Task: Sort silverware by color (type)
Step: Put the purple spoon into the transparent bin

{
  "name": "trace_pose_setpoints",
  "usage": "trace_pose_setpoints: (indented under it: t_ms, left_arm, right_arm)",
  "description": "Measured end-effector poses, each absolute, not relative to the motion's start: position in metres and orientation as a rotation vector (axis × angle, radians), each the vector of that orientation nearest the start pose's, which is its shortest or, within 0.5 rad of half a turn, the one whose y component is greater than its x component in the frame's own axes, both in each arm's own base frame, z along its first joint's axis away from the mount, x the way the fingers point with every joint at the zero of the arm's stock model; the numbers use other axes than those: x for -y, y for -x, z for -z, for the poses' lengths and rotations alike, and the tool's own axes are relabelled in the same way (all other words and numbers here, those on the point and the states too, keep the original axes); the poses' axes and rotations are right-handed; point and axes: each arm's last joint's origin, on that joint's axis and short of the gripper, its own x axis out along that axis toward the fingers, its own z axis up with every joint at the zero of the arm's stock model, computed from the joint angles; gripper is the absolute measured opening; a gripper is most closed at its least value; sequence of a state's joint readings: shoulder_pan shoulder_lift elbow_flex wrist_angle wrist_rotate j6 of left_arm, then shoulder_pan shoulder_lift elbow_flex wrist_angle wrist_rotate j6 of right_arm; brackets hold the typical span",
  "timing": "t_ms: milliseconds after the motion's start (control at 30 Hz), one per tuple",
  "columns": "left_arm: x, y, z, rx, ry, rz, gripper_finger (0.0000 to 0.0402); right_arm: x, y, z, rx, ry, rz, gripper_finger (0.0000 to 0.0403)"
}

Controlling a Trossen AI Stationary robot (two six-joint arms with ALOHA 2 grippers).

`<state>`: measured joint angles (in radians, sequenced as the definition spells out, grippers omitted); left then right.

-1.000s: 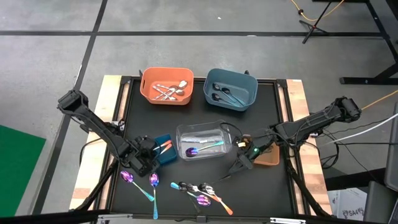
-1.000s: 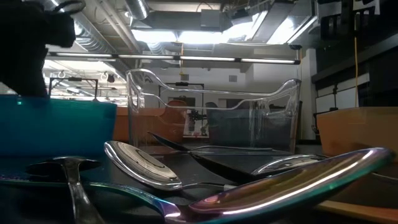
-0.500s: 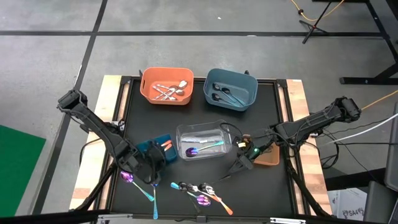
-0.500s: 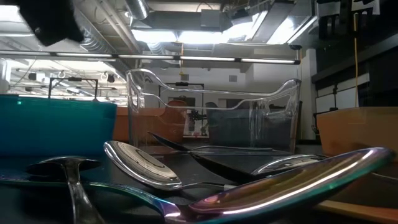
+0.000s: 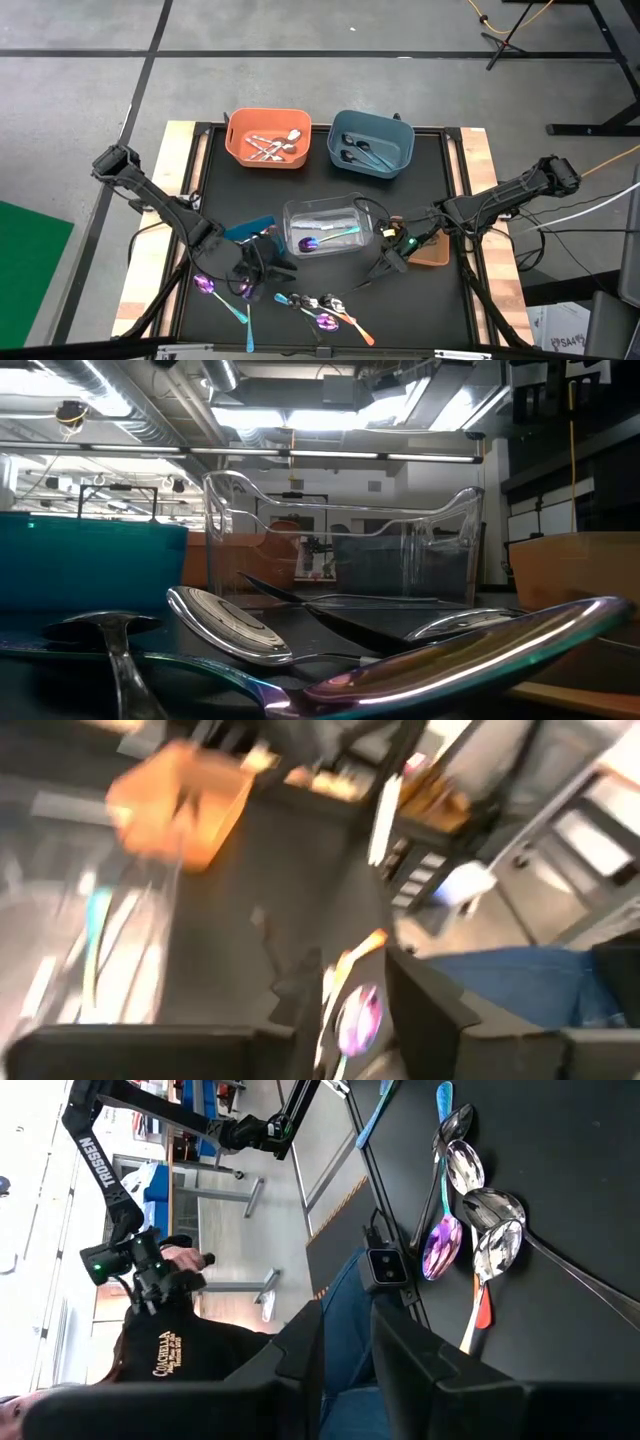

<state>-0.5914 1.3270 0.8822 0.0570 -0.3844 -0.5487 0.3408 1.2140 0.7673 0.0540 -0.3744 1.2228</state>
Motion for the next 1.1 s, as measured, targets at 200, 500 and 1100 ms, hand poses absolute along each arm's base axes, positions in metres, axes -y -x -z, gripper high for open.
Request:
trace_pose_setpoints:
  t_ms: [200, 500, 1100]
  left_arm:
    - [0.152, -0.252, -0.279, -0.337, 0.131, 0.318, 0.0122]
    - [0.178, -0.246, -0.251, -0.463, -0.11, 0.576, 0.012]
    - [0.209, -0.199, -0.166, -0.982, -0.749, 0.858, 0.012]
  right_arm:
    - [-0.098, -0.244, -0.263, -0.78, -1.159, -0.369, 0.0076]
    - [-0.096, -0.244, -0.263, -0.744, -1.155, -0.323, 0.0076]
    - [-0.094, -0.246, -0.262, -0.682, -1.147, -0.235, 0.0076]
